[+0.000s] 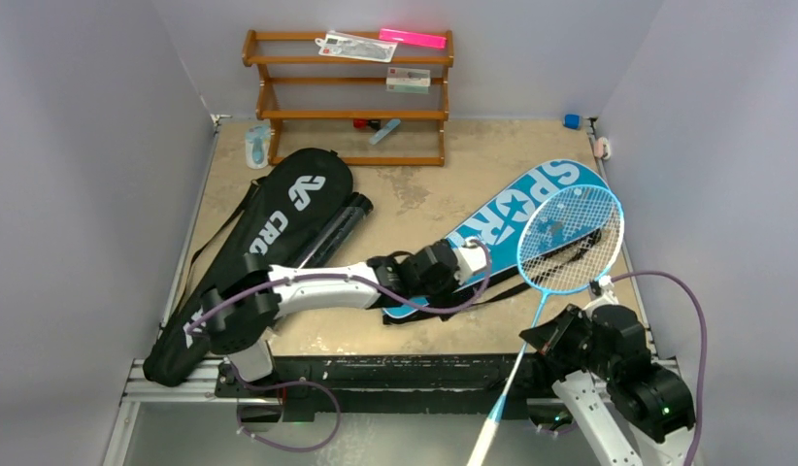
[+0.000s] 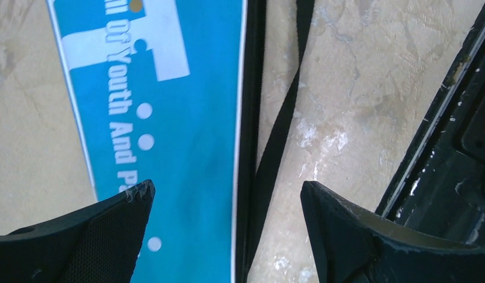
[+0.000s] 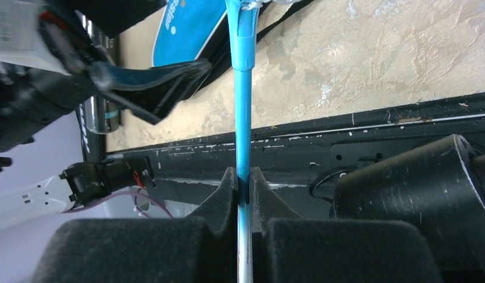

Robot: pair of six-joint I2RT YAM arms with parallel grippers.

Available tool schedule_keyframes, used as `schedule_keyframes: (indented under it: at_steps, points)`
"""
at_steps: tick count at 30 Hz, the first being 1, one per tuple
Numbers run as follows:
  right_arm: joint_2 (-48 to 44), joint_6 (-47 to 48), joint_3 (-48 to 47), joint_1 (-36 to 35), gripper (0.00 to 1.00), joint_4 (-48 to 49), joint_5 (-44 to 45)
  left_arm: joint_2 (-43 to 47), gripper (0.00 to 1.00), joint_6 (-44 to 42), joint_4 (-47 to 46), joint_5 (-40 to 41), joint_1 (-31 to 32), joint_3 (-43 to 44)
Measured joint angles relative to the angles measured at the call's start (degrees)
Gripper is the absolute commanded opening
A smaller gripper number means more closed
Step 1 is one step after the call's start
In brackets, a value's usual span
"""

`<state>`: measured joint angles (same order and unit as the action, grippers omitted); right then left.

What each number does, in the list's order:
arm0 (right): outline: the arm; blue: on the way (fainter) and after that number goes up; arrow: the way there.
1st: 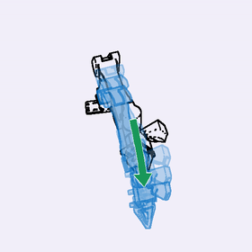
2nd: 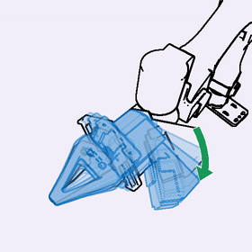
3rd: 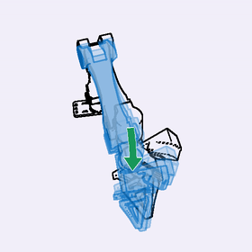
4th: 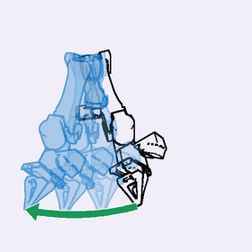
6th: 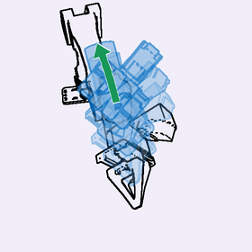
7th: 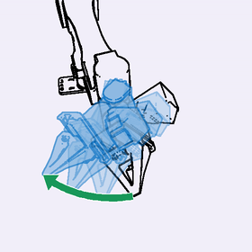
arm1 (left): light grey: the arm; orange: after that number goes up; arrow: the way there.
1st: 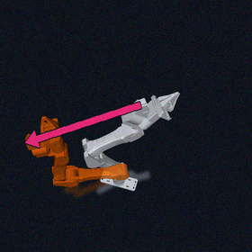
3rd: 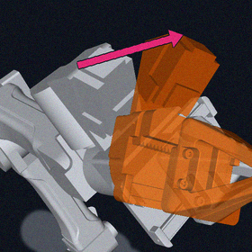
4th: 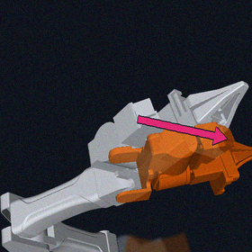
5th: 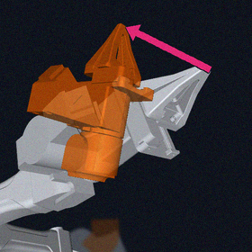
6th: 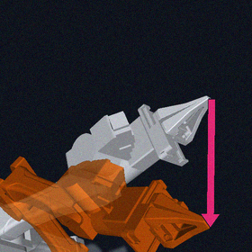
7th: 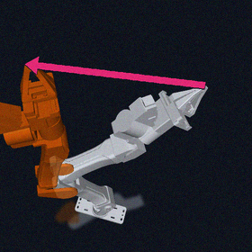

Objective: Pack up the badminton gear
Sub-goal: Open the racket bag at the center of the board.

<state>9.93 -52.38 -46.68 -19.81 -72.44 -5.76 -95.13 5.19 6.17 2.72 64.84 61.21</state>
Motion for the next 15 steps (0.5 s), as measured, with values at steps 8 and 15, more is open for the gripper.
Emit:
schedule_keyframes:
  at_steps: [8, 15]
  points:
    - [-3.5, -0.1, -1.0, 0.0, 0.0, -2.2, 0.0, -10.0, 0.87, -4.2, 1.1, 9.7, 6.1, 8.2]
    - [-3.6, -0.1, -1.0, 0.0, 0.0, -2.3, 0.0, -14.2, 0.83, -6.4, 1.8, 16.6, 5.7, 11.3]
